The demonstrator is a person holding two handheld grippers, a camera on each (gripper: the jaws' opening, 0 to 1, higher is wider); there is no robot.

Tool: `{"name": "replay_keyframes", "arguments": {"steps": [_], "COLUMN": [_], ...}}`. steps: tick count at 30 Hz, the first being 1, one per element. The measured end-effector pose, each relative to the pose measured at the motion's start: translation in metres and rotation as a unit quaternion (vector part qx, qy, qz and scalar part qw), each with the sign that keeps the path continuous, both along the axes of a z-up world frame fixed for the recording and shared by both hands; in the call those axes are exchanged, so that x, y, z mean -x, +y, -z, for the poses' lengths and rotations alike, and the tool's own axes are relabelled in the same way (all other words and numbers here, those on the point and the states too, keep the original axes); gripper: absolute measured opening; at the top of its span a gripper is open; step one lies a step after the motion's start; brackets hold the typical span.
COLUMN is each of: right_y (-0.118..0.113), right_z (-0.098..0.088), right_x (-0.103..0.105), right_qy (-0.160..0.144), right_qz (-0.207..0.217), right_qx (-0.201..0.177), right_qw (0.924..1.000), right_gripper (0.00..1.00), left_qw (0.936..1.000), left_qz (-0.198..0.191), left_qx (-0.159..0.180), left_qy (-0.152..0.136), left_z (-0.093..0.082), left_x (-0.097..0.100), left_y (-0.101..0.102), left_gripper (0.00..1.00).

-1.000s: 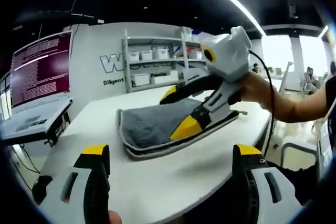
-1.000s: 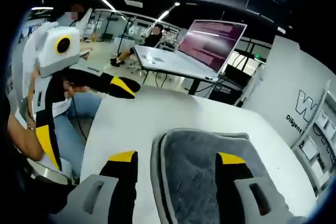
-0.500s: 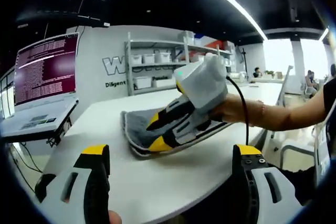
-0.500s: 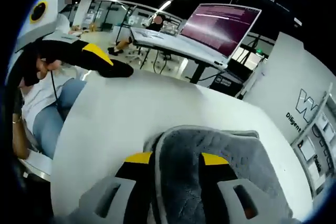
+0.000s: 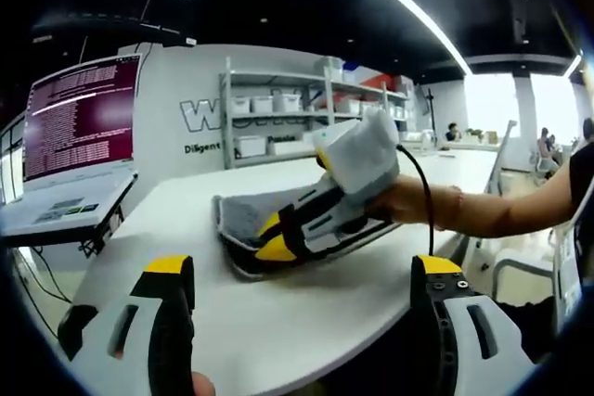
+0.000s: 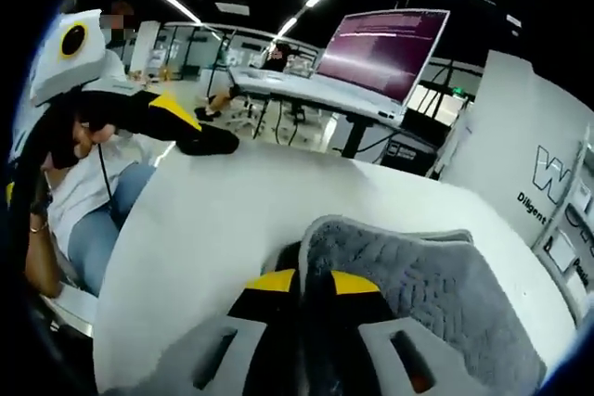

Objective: Open the folded towel by lifting each exposed corner and separating the folded layers until the towel lies flat within the target outline without major curled edges

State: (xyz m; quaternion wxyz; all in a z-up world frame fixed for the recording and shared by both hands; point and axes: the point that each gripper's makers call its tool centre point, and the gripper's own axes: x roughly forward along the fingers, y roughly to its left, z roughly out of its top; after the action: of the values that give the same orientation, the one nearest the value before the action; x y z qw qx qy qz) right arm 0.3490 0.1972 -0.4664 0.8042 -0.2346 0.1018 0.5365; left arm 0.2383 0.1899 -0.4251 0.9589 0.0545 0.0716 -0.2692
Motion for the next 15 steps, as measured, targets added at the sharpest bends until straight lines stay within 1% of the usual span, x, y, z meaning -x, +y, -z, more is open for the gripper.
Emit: {"name": "replay_keyframes", "arguments": {"steps": [1,2,5,10,11,13,15], "right_y": [-0.001,-0.004,-0.007,-0.015,-0.017,-0.020,-0.026], "right_z": [-0.002,-0.003,-0.008,-0.020,-0.022,-0.031,-0.033], "right_x": [-0.002,-0.005,-0.008,-0.015,-0.016,-0.022,-0.026], "right_qy": [0.002,0.002,0.003,-0.023,-0.026,-0.025,-0.026], "right_qz": [0.004,0.004,0.007,0.019,0.020,0.032,0.038], "right_qx": [-0.006,-0.003,-0.009,-0.006,-0.006,-0.026,-0.026], "right_qw": [1.0000,1.0000,0.9999,0.9995,0.9994,0.9988,0.9986], "right_gripper": [0.05,0.04,0.04,0.04,0.04,0.04,0.04], "left_qw": [1.0000,1.0000,1.0000,1.0000,1.0000,1.0000,1.0000], "left_qz": [0.000,0.001,0.002,0.004,0.003,0.003,0.004], "left_qx": [0.000,-0.001,-0.001,-0.004,-0.004,-0.004,-0.004], "left_qy": [0.000,0.000,0.001,0.006,0.006,0.006,0.005], "left_z": [0.000,0.000,0.000,0.003,0.004,0.004,0.003], "left_x": [0.000,0.000,0.000,-0.001,-0.001,-0.001,-0.001], "left_y": [0.000,-0.001,-0.001,-0.002,-0.002,-0.002,-0.003], "left_gripper": [0.95,0.95,0.95,0.95,0.95,0.95,0.95]}}
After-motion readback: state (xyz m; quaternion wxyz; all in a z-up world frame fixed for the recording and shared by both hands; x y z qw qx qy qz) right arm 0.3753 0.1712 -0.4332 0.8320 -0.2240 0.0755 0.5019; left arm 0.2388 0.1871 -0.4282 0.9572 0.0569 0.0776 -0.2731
